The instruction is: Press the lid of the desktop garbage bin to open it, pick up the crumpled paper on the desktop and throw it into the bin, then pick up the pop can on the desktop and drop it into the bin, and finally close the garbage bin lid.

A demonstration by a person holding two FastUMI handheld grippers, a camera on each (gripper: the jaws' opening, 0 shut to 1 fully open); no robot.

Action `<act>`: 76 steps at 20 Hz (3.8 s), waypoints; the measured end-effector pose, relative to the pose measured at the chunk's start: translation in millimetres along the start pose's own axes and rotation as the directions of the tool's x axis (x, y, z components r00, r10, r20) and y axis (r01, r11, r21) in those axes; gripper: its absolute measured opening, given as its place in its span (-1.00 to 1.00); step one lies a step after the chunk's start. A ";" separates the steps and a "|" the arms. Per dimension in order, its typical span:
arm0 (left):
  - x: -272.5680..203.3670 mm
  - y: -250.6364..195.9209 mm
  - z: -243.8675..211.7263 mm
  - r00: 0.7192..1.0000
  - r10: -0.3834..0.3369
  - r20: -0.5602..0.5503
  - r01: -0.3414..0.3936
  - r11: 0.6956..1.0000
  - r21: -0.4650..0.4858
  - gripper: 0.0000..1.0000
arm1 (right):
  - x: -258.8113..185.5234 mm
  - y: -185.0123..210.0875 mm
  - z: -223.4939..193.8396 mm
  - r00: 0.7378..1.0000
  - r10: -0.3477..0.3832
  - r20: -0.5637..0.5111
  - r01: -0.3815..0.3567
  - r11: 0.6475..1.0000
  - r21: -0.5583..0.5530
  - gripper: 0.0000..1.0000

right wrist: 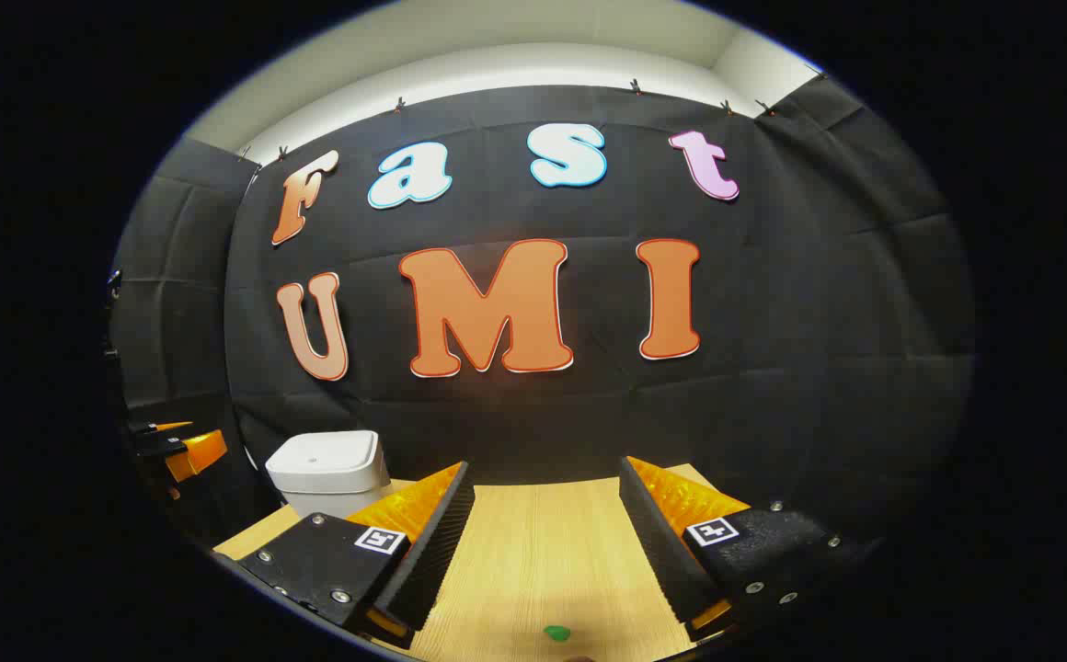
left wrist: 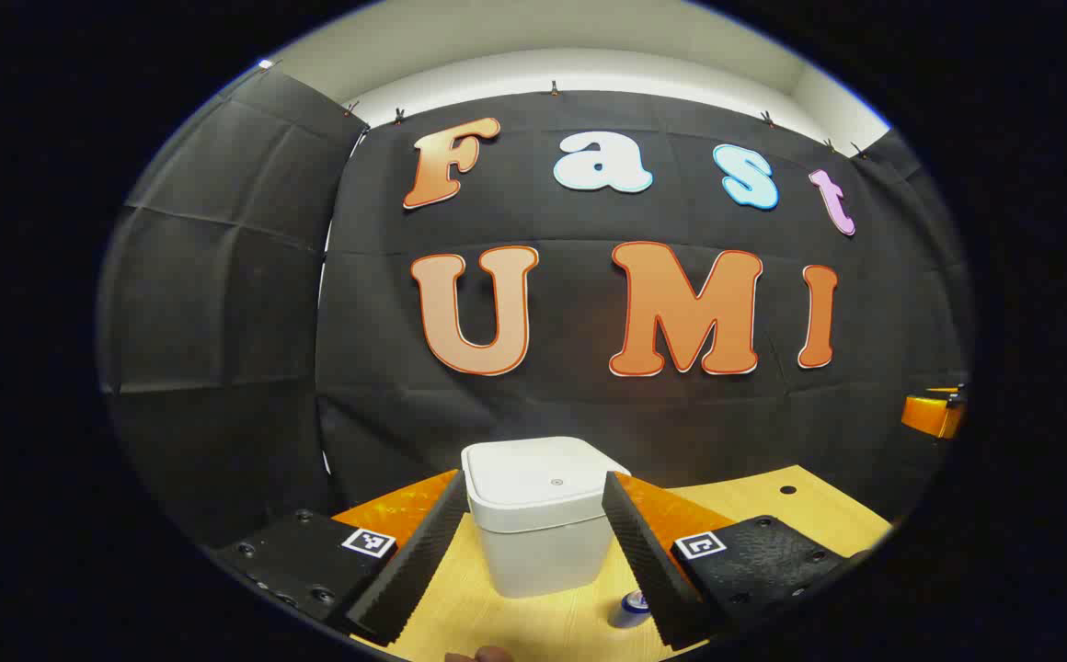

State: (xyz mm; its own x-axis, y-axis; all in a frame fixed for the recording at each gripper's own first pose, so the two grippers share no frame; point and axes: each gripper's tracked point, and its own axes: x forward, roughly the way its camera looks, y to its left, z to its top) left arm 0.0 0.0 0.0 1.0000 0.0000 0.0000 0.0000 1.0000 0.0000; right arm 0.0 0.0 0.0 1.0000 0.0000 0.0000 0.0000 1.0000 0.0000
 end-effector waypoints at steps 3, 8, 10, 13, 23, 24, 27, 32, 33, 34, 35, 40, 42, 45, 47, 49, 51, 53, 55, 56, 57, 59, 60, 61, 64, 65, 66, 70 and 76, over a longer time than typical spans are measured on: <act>3.5 -26.3 1.5 1.000 -0.012 -0.002 0.012 1.000 -0.004 0.88 | 7.6 -15.5 1.0 1.000 0.006 -0.004 -0.006 1.000 -0.015 0.90; 6.1 -63.5 -6.0 0.999 -0.037 -0.009 0.037 0.999 -0.032 0.88 | 13.3 -34.9 -1.5 0.999 0.032 -0.003 -0.032 0.999 -0.005 0.90; 7.6 -75.8 -10.8 0.999 -0.044 -0.020 0.043 0.998 -0.040 0.89 | 15.1 -39.3 -3.5 0.999 0.049 -0.005 -0.049 0.999 0.009 0.90; 10.5 -84.3 -9.9 0.999 -0.044 -0.032 0.043 0.998 -0.050 0.89 | 17.1 -45.4 -6.7 0.999 0.050 -0.021 -0.050 0.999 0.017 1.00; 50.6 -66.0 4.5 0.996 -0.085 -0.011 0.085 0.996 0.007 0.89 | 30.0 -43.3 6.1 0.999 -0.027 0.035 0.026 1.000 0.017 1.00; 53.0 -63.0 3.7 0.996 -0.086 -0.010 0.086 0.996 0.009 0.90 | 31.9 -42.0 5.3 0.999 -0.035 0.039 0.034 0.999 0.012 1.00; 59.5 -50.2 6.4 0.997 -0.076 -0.010 0.076 0.997 0.012 0.89 | 37.0 -31.2 1.2 0.999 -0.031 0.022 0.031 1.000 0.004 1.00; 66.9 -44.5 10.0 0.996 -0.092 -0.012 0.092 0.995 0.026 0.88 | 45.3 -16.5 5.8 1.000 -0.020 0.019 0.020 1.000 0.005 0.90; 68.5 -44.0 12.1 0.996 -0.093 -0.012 0.094 0.995 0.027 0.88 | 47.4 -13.5 7.1 1.000 -0.015 0.020 0.015 1.000 0.002 0.90; 69.1 -42.7 12.2 0.995 -0.095 -0.008 0.095 0.995 0.025 0.88 | 49.6 -10.7 7.8 1.000 -0.011 0.025 0.011 1.000 -0.002 0.90; 70.5 -40.8 12.8 0.996 -0.090 -0.011 0.090 0.996 0.022 0.88 | 51.2 -9.7 7.9 1.000 -0.010 0.022 0.010 1.000 -0.003 0.90; 74.8 -42.8 6.4 0.995 -0.100 -0.028 0.100 0.995 -0.005 0.88 | 50.3 -9.3 1.3 1.000 -0.008 0.003 0.009 1.000 -0.016 1.00; 74.7 -46.3 5.7 0.994 -0.108 -0.029 0.108 0.994 -0.007 0.88 | 50.4 -10.7 0.6 1.000 -0.009 0.000 0.009 1.000 -0.012 0.90; 72.2 -45.7 9.3 0.993 -0.112 -0.026 0.112 0.994 -0.010 0.88 | 48.9 -7.7 5.8 1.000 0.010 0.011 -0.010 1.000 0.020 0.90; 70.3 -44.8 8.0 0.993 -0.110 -0.031 0.110 0.994 -0.002 0.88 | 47.6 -8.8 9.0 1.000 0.009 0.020 -0.010 1.000 0.022 0.89; 70.1 -46.9 6.6 0.991 -0.123 -0.043 0.123 0.992 -0.009 0.87 | 46.4 -9.7 11.9 1.000 0.005 0.025 -0.005 1.000 0.013 0.90; 69.5 -44.5 4.7 0.991 -0.122 -0.050 0.120 0.992 -0.028 0.65 | 44.2 -11.4 13.3 0.999 0.002 0.033 -0.002 1.000 0.008 0.90; 68.2 -35.3 1.6 0.994 -0.088 -0.058 0.086 0.996 -0.031 0.42 | 43.5 -10.8 13.6 0.999 0.009 0.032 -0.009 1.000 0.012 0.90; 70.7 -28.6 -1.9 0.995 -0.065 -0.072 0.063 0.997 -0.034 0.07 | 42.7 -10.6 13.3 1.000 0.010 0.027 -0.011 1.000 0.021 0.90; 69.7 -25.4 -3.7 0.996 -0.057 -0.073 0.054 0.998 -0.045 -0.16 | 42.3 -12.7 14.7 1.000 0.007 0.029 -0.008 1.000 0.023 0.89; 69.9 -22.3 -1.2 0.996 -0.052 -0.074 0.047 0.997 -0.059 -0.42 | 41.2 -14.6 15.5 1.000 0.004 0.031 -0.004 1.000 0.022 0.90; 69.5 -14.6 -2.9 0.995 -0.033 -0.090 0.028 0.998 -0.056 -0.81 | 41.3 -15.2 15.4 1.000 0.002 0.030 -0.003 1.000 0.020 1.00; 70.9 -17.0 -5.7 0.994 -0.048 -0.099 0.043 0.998 -0.048 -1.00 | 41.8 -16.3 15.2 1.000 0.001 0.030 -0.002 1.000 0.020 1.00; 73.0 -19.6 -5.6 0.992 -0.065 -0.108 0.061 0.997 -0.045 -1.00 | 41.8 -16.9 15.6 1.000 -0.001 0.029 0.000 1.000 0.019 1.00; 78.1 -15.3 -7.4 0.987 -0.068 -0.145 0.063 0.997 -0.035 -1.00 | 42.3 -17.5 15.4 1.000 0.000 0.029 0.000 1.000 0.020 0.90; 80.7 -12.8 -7.1 0.985 -0.066 -0.157 0.062 0.998 -0.025 -1.00 | 41.9 -17.3 15.7 1.000 0.001 0.029 -0.001 1.000 0.019 0.90; 83.2 -10.0 -5.6 0.984 -0.065 -0.168 0.064 0.998 -0.015 -1.00 | 41.9 -18.4 15.0 1.000 0.000 0.028 0.000 1.000 0.018 0.90; 107.1 -3.7 4.3 0.974 -0.088 -0.207 0.089 0.996 -0.001 -1.00 | 42.7 -22.5 13.4 1.000 -0.010 0.019 0.009 1.000 0.021 1.00; 146.1 4.6 17.2 0.959 -0.114 -0.259 0.139 0.987 0.077 -1.00 | 43.1 -34.0 12.8 0.999 -0.040 0.010 0.040 0.999 -0.001 0.90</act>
State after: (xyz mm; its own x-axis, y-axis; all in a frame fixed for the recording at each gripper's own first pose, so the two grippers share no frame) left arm 146.1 4.6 17.2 0.9590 -0.1144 -0.2593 0.1386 0.9874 0.0768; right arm 43.1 -34.0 12.8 0.9992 -0.0396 0.0097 0.0396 0.9992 -0.0007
